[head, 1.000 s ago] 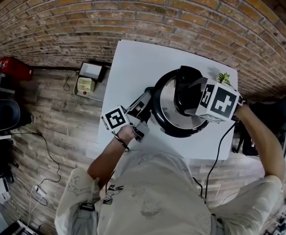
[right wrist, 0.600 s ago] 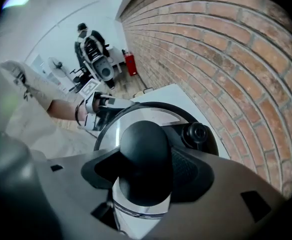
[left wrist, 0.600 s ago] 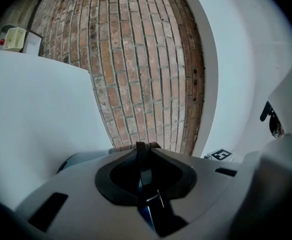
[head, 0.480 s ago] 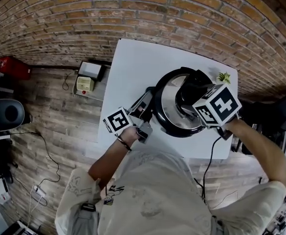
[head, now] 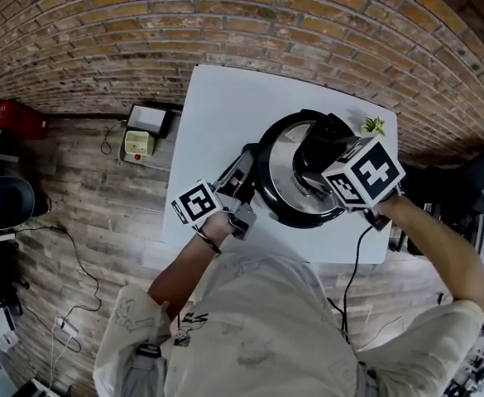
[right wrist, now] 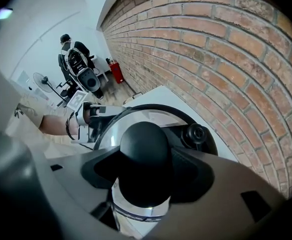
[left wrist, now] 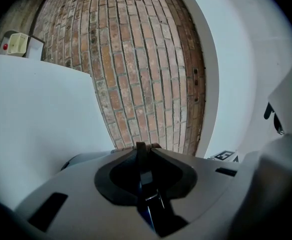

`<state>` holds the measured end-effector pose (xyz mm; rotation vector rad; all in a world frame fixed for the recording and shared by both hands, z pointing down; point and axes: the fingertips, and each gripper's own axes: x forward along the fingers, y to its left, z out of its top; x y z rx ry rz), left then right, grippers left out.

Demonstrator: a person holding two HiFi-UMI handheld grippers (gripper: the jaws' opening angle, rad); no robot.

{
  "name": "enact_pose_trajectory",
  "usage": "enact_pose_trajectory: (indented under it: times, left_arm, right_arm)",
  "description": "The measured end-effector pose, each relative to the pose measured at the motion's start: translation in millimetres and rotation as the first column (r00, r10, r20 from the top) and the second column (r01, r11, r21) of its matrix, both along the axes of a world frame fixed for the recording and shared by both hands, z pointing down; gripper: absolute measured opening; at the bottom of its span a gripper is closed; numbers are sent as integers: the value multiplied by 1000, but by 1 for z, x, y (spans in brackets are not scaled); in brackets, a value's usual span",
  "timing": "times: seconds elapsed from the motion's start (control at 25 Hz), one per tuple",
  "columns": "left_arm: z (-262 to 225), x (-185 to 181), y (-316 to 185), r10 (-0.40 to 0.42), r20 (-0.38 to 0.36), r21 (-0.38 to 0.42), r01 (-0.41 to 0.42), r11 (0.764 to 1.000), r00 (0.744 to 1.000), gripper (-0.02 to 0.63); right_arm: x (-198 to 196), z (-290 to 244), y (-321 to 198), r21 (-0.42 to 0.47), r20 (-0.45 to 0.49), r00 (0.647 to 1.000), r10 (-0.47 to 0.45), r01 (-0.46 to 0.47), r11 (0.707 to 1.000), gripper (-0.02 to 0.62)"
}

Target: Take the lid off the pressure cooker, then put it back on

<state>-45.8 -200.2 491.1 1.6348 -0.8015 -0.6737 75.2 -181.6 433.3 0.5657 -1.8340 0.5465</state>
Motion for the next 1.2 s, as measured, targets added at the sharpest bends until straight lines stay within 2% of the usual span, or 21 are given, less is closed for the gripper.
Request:
enact_pose_trajectory:
  times: [0.12,0.24,0.36,0.64,0.96,1.2]
  left_arm:
    - [-1,2,1,-4,-24,-7,4,1000,1000,87]
    - [1,0,0,2,21,6,-2,1000,1000,87]
    - [-1,2,-1,-2,-17,-1,2,1000,1000,87]
    - [2,-1,-1,2,23,3,-2,1000,1000,88]
    - [3,-2,0,-2,27,1,2,1000,1000,89]
    - [0,0,-2,-6,2,2,6,1000,1000,89]
  right_arm:
    - [1,0,0,7,3,1000,-14,14,1000,295]
    - [1,0,1,14,12,1000,-27,27,1000,293]
    - [0,0,0,13,13,999,-39,39,999,291]
    - [2,-2,1,0,8,998,-65,65,998,291]
    - [-2,-32,4,39,22,993,-117,117,992,291]
    - [4,-50,13,46,47,992,-114,111,993,291]
